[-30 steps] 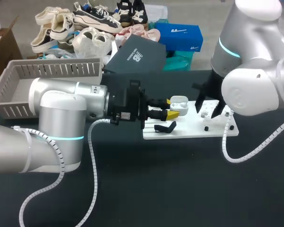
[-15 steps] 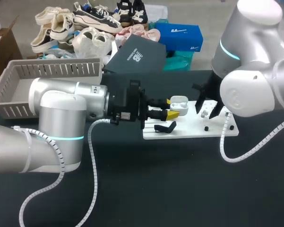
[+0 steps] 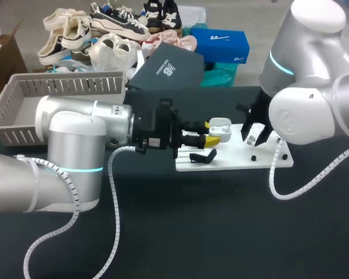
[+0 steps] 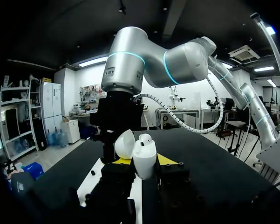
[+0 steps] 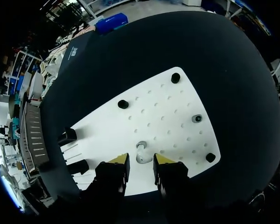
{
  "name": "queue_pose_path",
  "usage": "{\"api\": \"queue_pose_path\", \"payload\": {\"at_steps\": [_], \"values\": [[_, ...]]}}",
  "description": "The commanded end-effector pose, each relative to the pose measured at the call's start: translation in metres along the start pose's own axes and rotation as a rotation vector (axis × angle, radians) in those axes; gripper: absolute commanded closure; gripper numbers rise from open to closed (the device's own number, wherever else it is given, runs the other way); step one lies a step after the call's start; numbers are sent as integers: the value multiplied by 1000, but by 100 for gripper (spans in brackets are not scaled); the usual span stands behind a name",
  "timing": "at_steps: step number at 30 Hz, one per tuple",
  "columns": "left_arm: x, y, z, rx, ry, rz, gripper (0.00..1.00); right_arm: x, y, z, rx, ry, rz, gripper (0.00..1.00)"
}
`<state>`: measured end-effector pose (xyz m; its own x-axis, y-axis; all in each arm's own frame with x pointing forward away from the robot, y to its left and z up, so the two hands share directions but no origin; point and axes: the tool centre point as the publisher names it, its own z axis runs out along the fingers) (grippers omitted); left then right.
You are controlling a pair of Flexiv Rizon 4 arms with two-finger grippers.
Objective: Pick up each earbud case from the left stands, insert the matching earbuds, close the lid, and place the case in the box.
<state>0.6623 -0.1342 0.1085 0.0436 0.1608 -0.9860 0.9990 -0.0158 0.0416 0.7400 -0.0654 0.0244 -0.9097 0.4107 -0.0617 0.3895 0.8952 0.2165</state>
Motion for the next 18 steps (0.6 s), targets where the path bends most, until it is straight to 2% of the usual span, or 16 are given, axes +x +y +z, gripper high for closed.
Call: {"api": "queue_pose_path", "payload": {"at_steps": [1,14,16,18], "values": [[1,0,0,-2,-2,1,100,-2,0,0,-1,0,1,69],[1,0,0,-2,-2,1,100,-7,-2,0,2,-3,4,72],[1,0,0,-2,-2,1,100,-7,-2,1,3,-2,3,78],[1,0,0,-2,-2,1,100,-7,-2,1,2,0,4,96]]}}
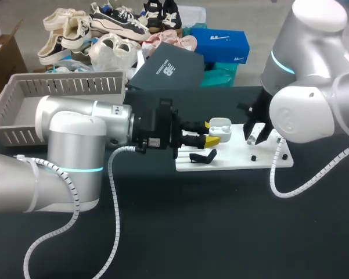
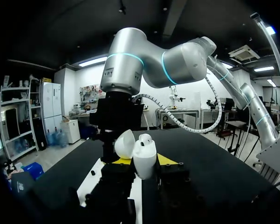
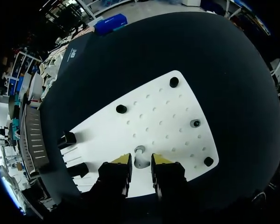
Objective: Pick up each earbud case from the left stands, insert the matching earbuds, close the lid, and place the case in the box.
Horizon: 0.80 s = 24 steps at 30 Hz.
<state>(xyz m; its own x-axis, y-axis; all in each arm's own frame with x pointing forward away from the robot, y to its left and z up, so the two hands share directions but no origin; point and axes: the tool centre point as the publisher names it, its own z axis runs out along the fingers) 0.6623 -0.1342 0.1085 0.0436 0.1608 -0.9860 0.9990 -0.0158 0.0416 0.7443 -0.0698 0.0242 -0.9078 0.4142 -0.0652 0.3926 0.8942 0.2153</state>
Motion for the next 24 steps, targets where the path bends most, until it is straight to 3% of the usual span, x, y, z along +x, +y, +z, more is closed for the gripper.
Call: {"api": "queue_pose_path", "payload": {"at_steps": [1,14,24], "values": [[1,0,0,-2,-2,1,100,-2,1,1,0,5,1,100],[1,0,0,-2,-2,1,100,2,0,-16,-25,5,-8,100],[1,0,0,-2,-2,1,100,15,-7,-66,-8,-66,-21,100]]}}
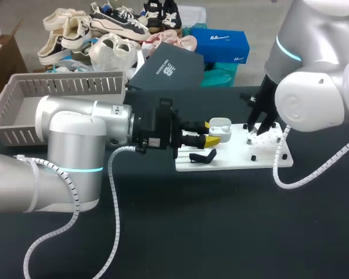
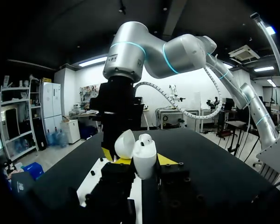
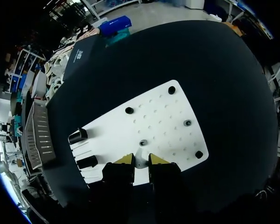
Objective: Pick up each earbud case from the left stands, insert the matching earbuds, close the lid, and place the case in the box.
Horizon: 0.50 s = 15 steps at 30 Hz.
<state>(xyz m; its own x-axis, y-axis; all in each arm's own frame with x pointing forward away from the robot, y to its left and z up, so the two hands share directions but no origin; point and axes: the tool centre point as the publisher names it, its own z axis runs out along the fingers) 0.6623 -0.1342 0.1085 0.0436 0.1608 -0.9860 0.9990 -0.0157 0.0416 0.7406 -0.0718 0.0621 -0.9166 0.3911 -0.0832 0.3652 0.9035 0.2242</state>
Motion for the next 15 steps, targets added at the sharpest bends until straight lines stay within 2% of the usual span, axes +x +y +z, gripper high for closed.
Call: {"api": "queue_pose_path", "payload": {"at_steps": [1,9,15], "values": [[1,0,0,-2,-2,1,100,17,-12,-35,14,-68,9,100],[1,0,0,-2,-2,1,100,32,-13,-99,28,-188,-16,100],[1,0,0,-2,-2,1,100,50,-4,-137,104,-277,-65,100]]}}
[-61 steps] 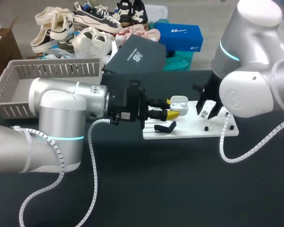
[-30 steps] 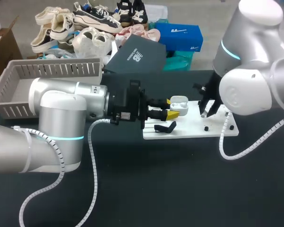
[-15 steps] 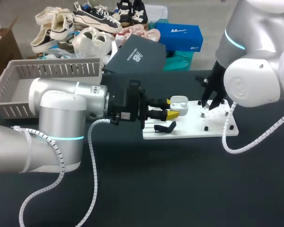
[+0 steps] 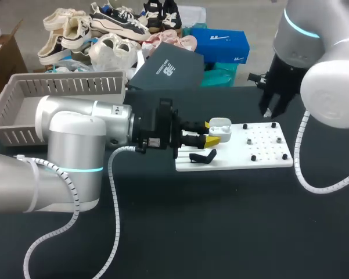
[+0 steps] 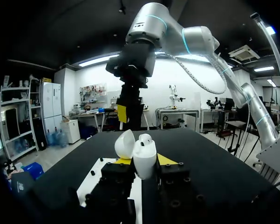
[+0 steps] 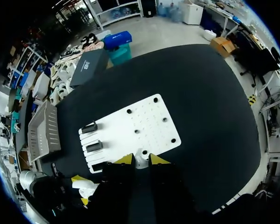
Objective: Pick up each earbud case from the left stands, insert the matching earbuds, close the lid, and place the case in the box.
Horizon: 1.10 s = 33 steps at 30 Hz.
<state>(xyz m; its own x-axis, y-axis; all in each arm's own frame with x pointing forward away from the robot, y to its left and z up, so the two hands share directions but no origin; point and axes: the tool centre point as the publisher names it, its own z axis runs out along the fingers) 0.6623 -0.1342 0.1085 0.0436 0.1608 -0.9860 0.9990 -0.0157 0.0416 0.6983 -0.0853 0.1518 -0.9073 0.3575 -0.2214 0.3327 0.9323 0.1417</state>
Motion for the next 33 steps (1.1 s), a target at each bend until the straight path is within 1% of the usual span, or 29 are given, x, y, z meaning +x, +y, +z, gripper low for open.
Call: {"api": "queue_pose_path", "payload": {"at_steps": [1,4,7,10,14,16,18,24,28,33], "values": [[1,0,0,-2,-2,1,100,21,3,-51,36,-153,-21,100],[1,0,0,-2,-2,1,100,28,9,-69,45,-167,-55,100],[1,0,0,-2,-2,1,100,37,17,-84,42,-159,-92,100],[1,0,0,-2,-2,1,100,46,27,-96,22,-120,-145,100],[1,0,0,-2,-2,1,100,56,42,-104,-6,-65,-225,100],[1,0,0,-2,-2,1,100,61,51,-103,-5,-38,-258,100],[1,0,0,-2,-2,1,100,65,60,-99,18,-26,-289,100],[1,0,0,-2,-2,1,100,79,78,-89,21,44,-396,100],[1,0,0,-2,-2,1,100,87,85,-82,9,98,-464,100],[1,0,0,-2,-2,1,100,91,88,-73,14,137,-509,100]]}}
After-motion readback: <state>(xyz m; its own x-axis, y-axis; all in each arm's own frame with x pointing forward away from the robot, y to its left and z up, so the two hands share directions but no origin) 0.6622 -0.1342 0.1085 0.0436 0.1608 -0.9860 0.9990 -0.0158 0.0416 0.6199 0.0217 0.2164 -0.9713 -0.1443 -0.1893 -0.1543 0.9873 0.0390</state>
